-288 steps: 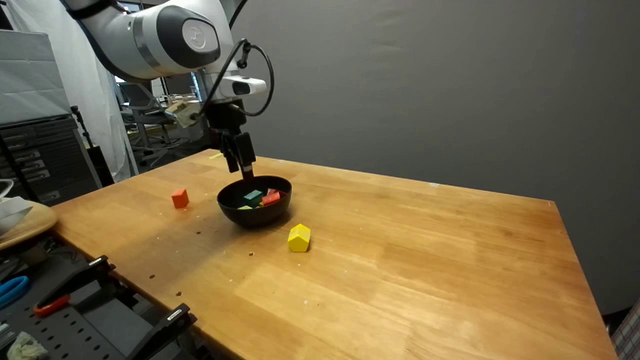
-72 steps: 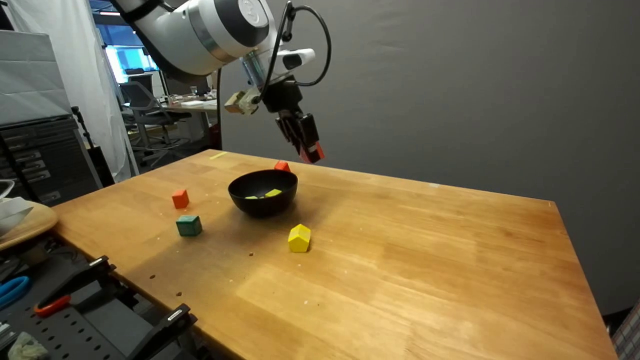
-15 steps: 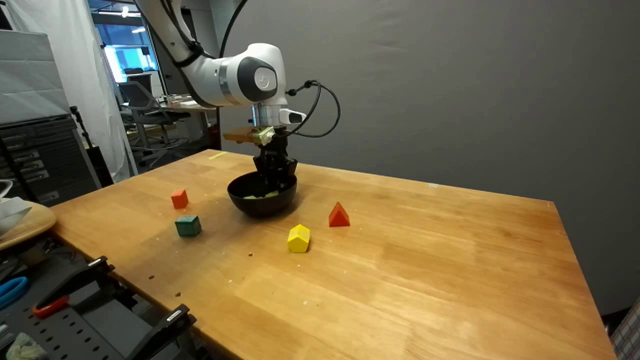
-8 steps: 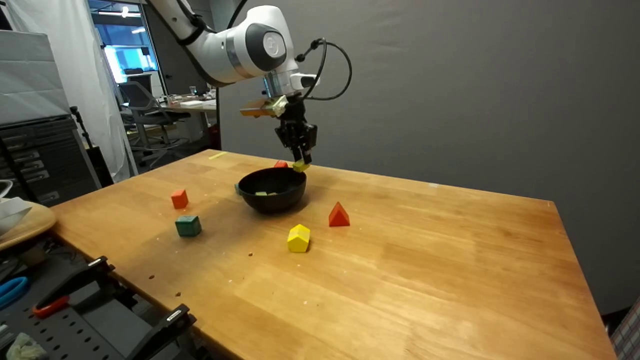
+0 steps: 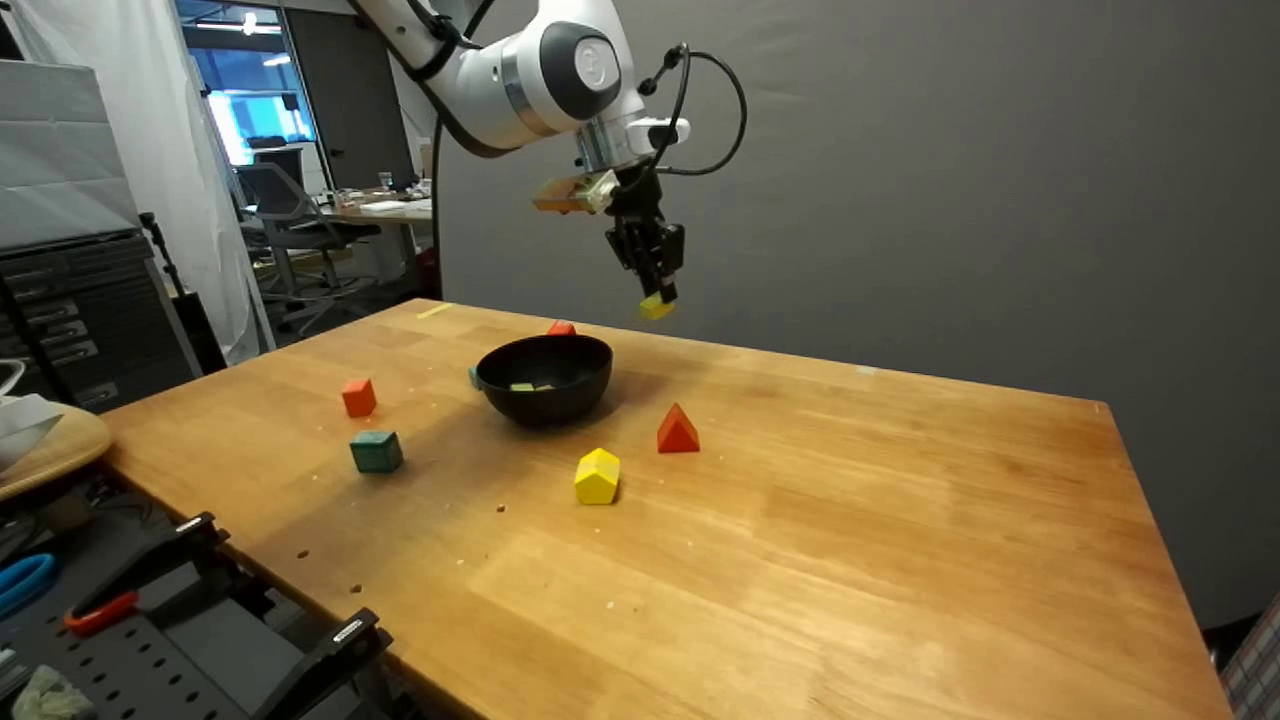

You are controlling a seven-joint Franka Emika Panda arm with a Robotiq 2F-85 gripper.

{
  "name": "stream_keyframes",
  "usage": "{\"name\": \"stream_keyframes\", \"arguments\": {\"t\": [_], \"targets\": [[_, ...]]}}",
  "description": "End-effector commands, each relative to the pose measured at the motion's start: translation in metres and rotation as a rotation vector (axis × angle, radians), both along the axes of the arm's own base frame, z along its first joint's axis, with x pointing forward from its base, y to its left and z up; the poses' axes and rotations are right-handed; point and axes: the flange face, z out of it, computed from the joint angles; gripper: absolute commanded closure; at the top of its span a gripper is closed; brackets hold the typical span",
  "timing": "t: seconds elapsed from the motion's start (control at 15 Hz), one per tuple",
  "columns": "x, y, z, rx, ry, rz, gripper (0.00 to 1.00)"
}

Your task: Remove the blocks from the bowl

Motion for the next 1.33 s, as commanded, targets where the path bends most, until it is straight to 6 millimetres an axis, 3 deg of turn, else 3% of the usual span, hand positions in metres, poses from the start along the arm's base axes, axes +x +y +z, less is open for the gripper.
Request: {"name": "stream_keyframes", "arguments": {"t": [0.0,0.33,0.4,0.47,0.6,0.73,0.93,1.27], "targets": [[0.037,-0.011,-0.026,-0.063,0.003,-0.084,0.78],[0.056,-0.027,-0.064,-0.074,0.096,-0.09,0.77],[0.058,-0.028,-0.067,-0.067,0.106,-0.087,0.61],[0.06,-0.029,-0.069,-0.067,0.114,-0.084,0.57],[0.063,-0.03,-0.069,-0.065,0.13,-0.08,0.32],[0.06,-0.028,-0.062,-0.067,0.15,-0.07,0.25],[0.046,-0.009,-0.032,0.018,0.17,0.029,0.03],[0.016,0.039,0.009,0.063,0.121,0.294,0.0]]}}
